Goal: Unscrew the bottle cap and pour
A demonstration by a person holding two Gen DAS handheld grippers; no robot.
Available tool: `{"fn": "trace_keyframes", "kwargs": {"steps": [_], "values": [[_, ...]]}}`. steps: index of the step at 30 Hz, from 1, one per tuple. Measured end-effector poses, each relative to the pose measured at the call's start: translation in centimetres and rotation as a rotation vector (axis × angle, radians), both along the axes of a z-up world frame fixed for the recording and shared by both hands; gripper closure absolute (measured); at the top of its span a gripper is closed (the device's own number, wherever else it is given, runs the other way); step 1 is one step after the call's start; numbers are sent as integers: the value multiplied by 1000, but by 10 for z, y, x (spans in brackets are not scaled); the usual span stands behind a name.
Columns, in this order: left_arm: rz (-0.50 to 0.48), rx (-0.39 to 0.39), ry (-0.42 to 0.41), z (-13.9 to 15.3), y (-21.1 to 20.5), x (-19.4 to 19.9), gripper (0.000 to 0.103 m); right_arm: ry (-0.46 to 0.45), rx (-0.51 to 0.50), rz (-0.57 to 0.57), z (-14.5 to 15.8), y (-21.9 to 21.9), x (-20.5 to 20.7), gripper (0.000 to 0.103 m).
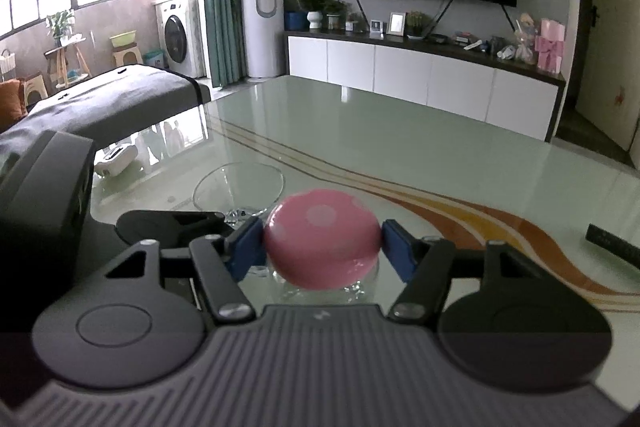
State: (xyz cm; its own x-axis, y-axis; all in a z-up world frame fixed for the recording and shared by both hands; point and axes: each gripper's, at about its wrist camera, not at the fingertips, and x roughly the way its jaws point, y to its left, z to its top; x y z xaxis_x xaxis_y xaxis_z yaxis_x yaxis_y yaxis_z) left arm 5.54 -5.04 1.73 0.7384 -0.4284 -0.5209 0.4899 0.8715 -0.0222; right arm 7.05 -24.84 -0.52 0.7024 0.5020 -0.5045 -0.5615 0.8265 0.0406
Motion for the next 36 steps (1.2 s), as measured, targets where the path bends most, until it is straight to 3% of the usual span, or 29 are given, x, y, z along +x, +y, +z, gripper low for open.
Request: {"fn": "trace_keyframes", "kwargs": {"steps": [25,36], "values": [[-3,3,-2,-2,-1,0,29,59,22,429,17,-46,32,38],[-2,1,0,-2,-1,0,29,37,-14,419,21,-45,28,33]]}}
